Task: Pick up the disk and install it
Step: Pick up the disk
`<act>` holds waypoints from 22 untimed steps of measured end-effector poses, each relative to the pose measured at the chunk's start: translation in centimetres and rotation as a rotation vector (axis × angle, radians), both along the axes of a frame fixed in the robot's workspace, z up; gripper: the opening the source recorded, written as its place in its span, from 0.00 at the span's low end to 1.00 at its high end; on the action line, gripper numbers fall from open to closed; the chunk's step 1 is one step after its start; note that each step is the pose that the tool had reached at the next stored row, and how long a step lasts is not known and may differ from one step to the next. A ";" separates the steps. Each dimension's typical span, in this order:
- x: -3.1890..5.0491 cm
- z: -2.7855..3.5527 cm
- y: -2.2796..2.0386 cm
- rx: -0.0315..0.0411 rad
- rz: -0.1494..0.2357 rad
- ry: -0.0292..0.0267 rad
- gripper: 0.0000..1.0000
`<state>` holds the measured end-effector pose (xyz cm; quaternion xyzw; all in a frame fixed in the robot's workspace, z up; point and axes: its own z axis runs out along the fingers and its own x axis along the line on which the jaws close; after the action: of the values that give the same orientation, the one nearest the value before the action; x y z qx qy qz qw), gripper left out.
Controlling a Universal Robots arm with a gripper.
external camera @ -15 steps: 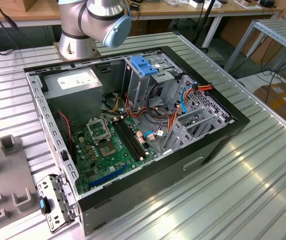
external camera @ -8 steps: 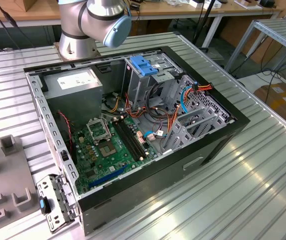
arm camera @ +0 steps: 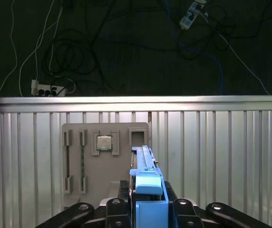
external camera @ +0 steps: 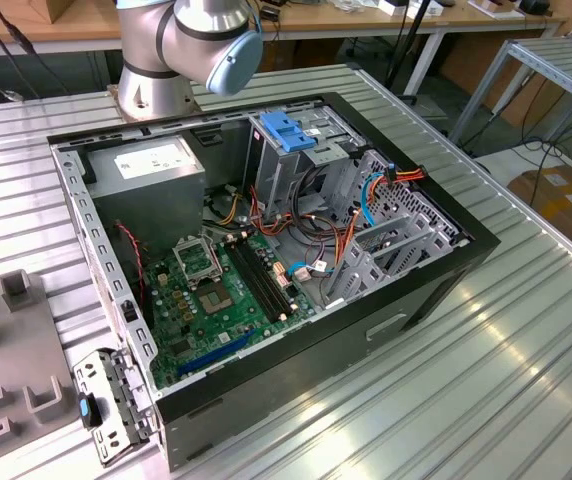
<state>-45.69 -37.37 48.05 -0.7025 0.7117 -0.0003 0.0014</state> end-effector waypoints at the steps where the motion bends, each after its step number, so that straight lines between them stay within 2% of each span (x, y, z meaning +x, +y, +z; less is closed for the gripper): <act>1: 0.01 0.00 0.00 -0.0001 0.000 0.0001 0.37; 4: 0.04 0.64 0.00 -0.0001 0.000 0.0000 0.37; 9: 0.27 0.64 -0.01 -0.0001 0.000 -0.0002 0.37; 22: 3.11 0.64 -0.01 -0.0002 0.000 -0.0002 0.37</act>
<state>-42.58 -37.38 48.69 -0.7025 0.7117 -0.0004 0.0014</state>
